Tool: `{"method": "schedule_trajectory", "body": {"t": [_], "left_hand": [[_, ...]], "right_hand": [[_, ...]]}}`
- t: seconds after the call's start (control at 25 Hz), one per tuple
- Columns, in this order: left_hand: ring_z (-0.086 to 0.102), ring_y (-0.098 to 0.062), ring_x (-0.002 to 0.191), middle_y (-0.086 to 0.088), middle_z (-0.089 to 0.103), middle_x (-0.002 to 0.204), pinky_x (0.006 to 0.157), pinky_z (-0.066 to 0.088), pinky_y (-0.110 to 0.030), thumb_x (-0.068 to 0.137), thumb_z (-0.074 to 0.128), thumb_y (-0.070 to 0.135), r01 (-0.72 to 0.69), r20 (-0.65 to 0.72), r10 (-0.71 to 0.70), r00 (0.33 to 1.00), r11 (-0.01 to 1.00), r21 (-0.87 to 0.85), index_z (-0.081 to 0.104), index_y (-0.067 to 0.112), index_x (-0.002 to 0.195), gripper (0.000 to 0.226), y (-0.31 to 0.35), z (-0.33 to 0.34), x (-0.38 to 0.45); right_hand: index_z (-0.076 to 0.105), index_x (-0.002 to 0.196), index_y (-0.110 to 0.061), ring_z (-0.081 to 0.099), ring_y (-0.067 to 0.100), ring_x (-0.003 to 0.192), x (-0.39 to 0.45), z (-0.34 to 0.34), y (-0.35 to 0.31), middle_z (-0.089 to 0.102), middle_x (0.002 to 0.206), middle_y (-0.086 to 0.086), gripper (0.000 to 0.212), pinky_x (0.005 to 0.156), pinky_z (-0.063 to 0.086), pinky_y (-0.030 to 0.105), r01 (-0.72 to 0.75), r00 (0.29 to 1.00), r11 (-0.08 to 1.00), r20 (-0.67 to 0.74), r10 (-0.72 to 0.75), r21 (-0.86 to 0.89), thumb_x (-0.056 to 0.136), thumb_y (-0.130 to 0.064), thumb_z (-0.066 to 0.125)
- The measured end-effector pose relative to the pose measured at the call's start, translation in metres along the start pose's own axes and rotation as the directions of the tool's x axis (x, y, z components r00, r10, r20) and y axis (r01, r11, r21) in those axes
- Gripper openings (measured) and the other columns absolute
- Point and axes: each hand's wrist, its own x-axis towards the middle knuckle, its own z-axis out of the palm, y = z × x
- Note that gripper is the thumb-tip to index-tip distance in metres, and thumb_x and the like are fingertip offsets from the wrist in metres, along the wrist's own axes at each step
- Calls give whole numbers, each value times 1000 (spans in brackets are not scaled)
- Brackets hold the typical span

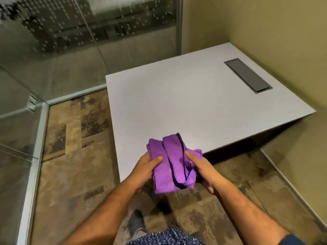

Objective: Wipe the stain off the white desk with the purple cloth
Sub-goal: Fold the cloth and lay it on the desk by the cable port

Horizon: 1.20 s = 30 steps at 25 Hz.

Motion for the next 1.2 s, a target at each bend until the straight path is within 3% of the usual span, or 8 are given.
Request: {"method": "schedule_trajectory", "body": {"t": [0.12, 0.28, 0.44, 0.6, 0.8, 0.92, 1.04, 1.2], "left_hand": [[73, -9, 111, 12, 76, 121, 92, 60, -28, 97, 65, 39, -112, 63, 101, 993, 973, 202, 62, 31, 134, 37, 27, 34, -5], [72, -4, 108, 19, 75, 116, 90, 60, -24, 103, 59, 36, -205, 101, 182, 978, 924, 324, 65, 40, 126, 24, 46, 60, 0], [75, -10, 105, 9, 78, 112, 85, 61, -27, 105, 58, 29, -177, 49, 170, 984, 944, 279, 70, 31, 123, 22, 59, 61, 27], [76, -14, 105, 11, 78, 110, 76, 62, -29, 105, 56, 37, -59, -28, 63, 998, 991, 118, 69, 33, 123, 23, 72, 52, 69], [75, -25, 111, 2, 77, 119, 83, 63, -43, 105, 56, 36, -24, 17, 24, 1000, 999, 21, 69, 29, 127, 26, 98, 67, 140], [75, -27, 112, 0, 76, 121, 76, 62, -39, 100, 65, 35, -15, 114, 14, 993, 1000, 10, 68, 32, 127, 27, 120, 75, 177], [75, -26, 112, 1, 75, 122, 75, 61, -37, 84, 82, 30, -7, 258, -7, 966, 999, 54, 64, 35, 130, 50, 142, 80, 215], [74, -31, 111, -7, 76, 121, 84, 61, -44, 94, 71, 9, -65, 257, 53, 965, 997, 38, 71, 25, 125, 36, 157, 102, 257]], "right_hand": [[74, 125, -39, 75, 18, 118, -11, -24, -6, 79, 128, -2, 59, 91, 58, 31, 32, 996, 996, 90, -24, -87, 74, -67, 86], [67, 139, -28, 69, 22, 129, -6, -41, -5, 73, 138, 3, 54, 98, 59, 27, 75, 963, 996, 262, -60, -48, 89, -31, 87], [70, 126, -13, 77, 25, 112, 24, -60, -7, 80, 120, 8, 46, 88, 62, 28, 55, 995, 998, 82, -52, -28, 82, -4, 79], [74, 106, -7, 78, 23, 83, 52, -98, -28, 80, 97, 13, 24, 77, 64, 37, -77, 994, 982, -65, 89, 174, 81, -8, 71], [82, 102, -12, 78, 26, 93, 78, -153, -99, 80, 109, 17, 26, 86, 64, 39, -71, 997, 991, -25, 75, 109, 78, -22, 82], [84, 105, -10, 79, 25, 98, 92, -172, -139, 79, 117, 17, 23, 82, 65, 35, -35, 999, 993, -8, 36, 116, 85, -18, 76], [81, 112, -8, 78, 26, 102, 106, -187, -172, 78, 118, 17, 22, 88, 65, 38, 0, 1000, 992, 24, -3, 125, 93, -14, 72], [73, 126, -8, 73, 31, 114, 123, -211, -202, 77, 127, 17, 31, 101, 57, 49, 68, 997, 996, -19, -70, -62, 96, 0, 67]]}}
